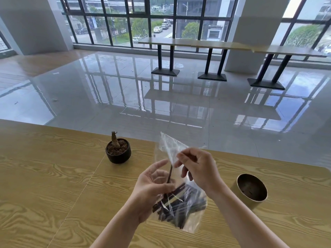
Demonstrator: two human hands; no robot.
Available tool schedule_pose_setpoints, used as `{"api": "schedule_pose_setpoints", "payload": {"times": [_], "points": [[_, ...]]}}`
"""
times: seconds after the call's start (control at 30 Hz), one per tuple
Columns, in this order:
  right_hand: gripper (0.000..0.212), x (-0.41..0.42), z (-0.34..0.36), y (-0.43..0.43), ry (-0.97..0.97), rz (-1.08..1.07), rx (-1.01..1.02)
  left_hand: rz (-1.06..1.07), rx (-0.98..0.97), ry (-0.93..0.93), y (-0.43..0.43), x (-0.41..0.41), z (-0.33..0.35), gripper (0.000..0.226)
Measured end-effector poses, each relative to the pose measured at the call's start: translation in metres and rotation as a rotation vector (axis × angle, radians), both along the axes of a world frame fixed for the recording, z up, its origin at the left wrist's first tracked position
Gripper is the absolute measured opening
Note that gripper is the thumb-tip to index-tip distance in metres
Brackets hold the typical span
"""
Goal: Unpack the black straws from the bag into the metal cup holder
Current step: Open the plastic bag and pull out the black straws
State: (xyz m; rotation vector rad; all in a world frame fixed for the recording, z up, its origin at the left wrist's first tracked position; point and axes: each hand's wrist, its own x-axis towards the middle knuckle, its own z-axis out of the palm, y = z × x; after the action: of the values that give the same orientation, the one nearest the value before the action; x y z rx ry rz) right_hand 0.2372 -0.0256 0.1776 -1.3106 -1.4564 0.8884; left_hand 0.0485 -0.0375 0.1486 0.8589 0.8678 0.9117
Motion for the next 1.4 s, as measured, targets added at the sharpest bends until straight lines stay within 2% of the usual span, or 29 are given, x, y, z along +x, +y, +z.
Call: {"api": "schedule_pose_setpoints", "payload": {"times": [0.13, 0.2, 0.23, 0.27, 0.3, 0.37, 0.4, 0.43, 0.57, 0.63, 0.73, 0.8, 0.83, 0.87, 0.93, 0.97, 1.0, 1.07, 1.13, 1.17, 1.3, 1.4], "points": [[0.005, 0.030, 0.014, 0.006, 0.090, -0.284, 0.043, -0.018, 0.003, -0.028, 0.001, -0.010, 0.001, 0.075], [0.009, 0.034, 0.014, 0.003, 0.099, -0.214, 0.061, -0.028, -0.005, -0.044, 0.001, -0.012, 0.001, 0.074], [0.020, 0.033, 0.012, -0.002, 0.071, -0.135, 0.059, -0.027, -0.004, -0.047, 0.002, -0.013, 0.001, 0.074], [0.036, 0.032, 0.008, -0.009, -0.024, -0.056, 0.066, -0.023, 0.003, -0.047, 0.002, -0.013, 0.001, 0.074], [0.057, 0.029, 0.003, -0.016, -0.205, 0.015, 0.097, -0.019, 0.010, -0.048, 0.004, -0.013, 0.001, 0.075], [0.097, 0.023, -0.011, -0.028, -0.665, 0.101, 0.236, -0.017, 0.027, -0.055, 0.005, -0.014, 0.001, 0.076], [0.102, 0.020, -0.018, -0.031, -0.790, 0.098, 0.294, -0.022, 0.034, -0.057, 0.005, -0.014, 0.000, 0.076], [0.097, 0.017, -0.023, -0.032, -0.807, 0.063, 0.317, -0.029, 0.037, -0.055, 0.005, -0.013, 0.000, 0.075], [0.026, 0.020, -0.024, -0.025, -0.659, -0.151, 0.417, -0.036, 0.023, -0.047, 0.007, -0.015, -0.005, 0.074], [0.006, 0.029, -0.014, -0.019, -0.575, -0.159, 0.391, -0.042, 0.028, -0.038, 0.009, -0.019, -0.007, 0.073], [0.017, 0.048, 0.017, -0.002, -0.317, -0.203, 0.215, -0.044, 0.035, -0.012, 0.013, -0.023, -0.011, 0.073], [0.014, 0.060, 0.028, 0.008, -0.167, -0.176, 0.135, -0.037, 0.029, -0.012, 0.015, -0.024, -0.014, 0.073], [0.029, 0.063, 0.031, 0.009, -0.166, -0.128, 0.108, -0.032, 0.022, -0.020, 0.017, -0.025, -0.015, 0.073], [0.048, 0.065, 0.030, 0.007, -0.227, -0.064, 0.090, -0.030, 0.017, -0.030, 0.018, -0.026, -0.015, 0.073], [0.069, 0.067, 0.018, 0.001, -0.565, -0.010, 0.141, -0.026, 0.014, -0.055, 0.021, -0.028, -0.016, 0.073], [0.068, 0.070, 0.009, 0.000, -0.733, -0.023, 0.204, -0.026, 0.017, -0.063, 0.023, -0.029, -0.016, 0.073], [0.059, 0.074, 0.004, 0.002, -0.813, -0.049, 0.251, -0.028, 0.020, -0.066, 0.024, -0.030, -0.016, 0.073], [0.027, 0.081, 0.006, 0.008, -0.727, -0.102, 0.244, -0.042, 0.022, -0.070, 0.026, -0.031, -0.016, 0.074], [0.008, 0.089, 0.021, 0.016, -0.608, -0.118, 0.186, -0.053, 0.019, -0.078, 0.028, -0.032, -0.016, 0.074], [0.005, 0.093, 0.032, 0.020, -0.550, -0.113, 0.156, -0.058, 0.018, -0.075, 0.029, -0.032, -0.015, 0.074], [0.020, 0.103, 0.085, 0.028, -0.462, -0.064, 0.099, -0.066, 0.041, -0.015, 0.035, -0.035, -0.013, 0.071], [0.018, 0.103, 0.114, 0.029, -0.385, 0.055, 0.001, -0.051, 0.099, 0.122, 0.043, -0.041, -0.014, 0.066]]}}
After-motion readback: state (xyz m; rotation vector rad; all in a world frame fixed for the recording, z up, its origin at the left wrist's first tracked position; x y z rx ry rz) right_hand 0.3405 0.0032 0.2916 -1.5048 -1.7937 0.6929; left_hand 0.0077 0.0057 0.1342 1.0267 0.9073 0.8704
